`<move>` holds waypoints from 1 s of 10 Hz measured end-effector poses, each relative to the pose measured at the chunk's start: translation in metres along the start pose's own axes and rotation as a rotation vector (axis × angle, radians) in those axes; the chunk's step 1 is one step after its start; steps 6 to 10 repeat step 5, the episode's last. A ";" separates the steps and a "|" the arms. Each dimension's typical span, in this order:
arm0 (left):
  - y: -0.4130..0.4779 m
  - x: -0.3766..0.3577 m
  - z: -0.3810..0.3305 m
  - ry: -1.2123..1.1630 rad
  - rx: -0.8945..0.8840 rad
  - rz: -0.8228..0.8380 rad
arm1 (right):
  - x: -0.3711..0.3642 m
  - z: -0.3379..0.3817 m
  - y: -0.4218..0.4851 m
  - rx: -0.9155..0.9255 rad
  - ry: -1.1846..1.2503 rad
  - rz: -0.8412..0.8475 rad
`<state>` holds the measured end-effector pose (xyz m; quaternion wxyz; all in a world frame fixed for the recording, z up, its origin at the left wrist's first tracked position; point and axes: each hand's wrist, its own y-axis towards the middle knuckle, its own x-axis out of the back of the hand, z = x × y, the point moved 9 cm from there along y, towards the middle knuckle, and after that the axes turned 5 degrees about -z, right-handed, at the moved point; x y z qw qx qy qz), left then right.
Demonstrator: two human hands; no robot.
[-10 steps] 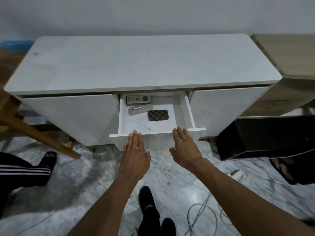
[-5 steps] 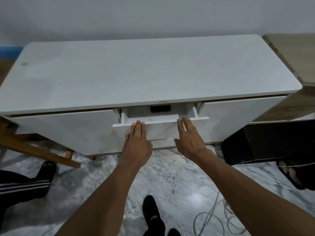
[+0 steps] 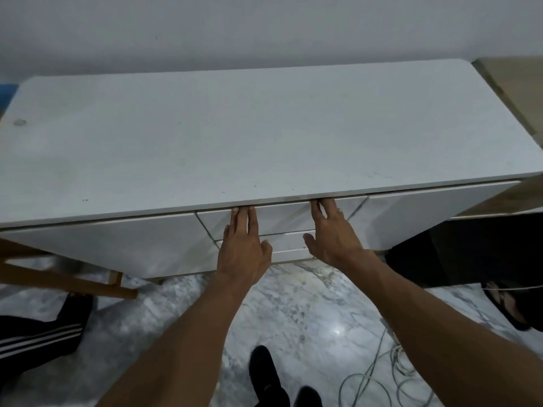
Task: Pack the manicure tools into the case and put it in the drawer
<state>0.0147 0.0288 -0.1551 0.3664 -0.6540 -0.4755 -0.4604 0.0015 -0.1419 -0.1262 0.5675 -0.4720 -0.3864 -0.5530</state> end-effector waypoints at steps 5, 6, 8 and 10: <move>-0.079 0.000 0.027 -0.076 0.132 0.050 | 0.187 0.024 0.002 0.160 0.271 -0.143; -0.079 0.000 0.027 -0.076 0.132 0.050 | 0.187 0.024 0.002 0.160 0.271 -0.143; -0.079 0.000 0.027 -0.076 0.132 0.050 | 0.187 0.024 0.002 0.160 0.271 -0.143; -0.079 0.000 0.027 -0.076 0.132 0.050 | 0.187 0.024 0.002 0.160 0.271 -0.143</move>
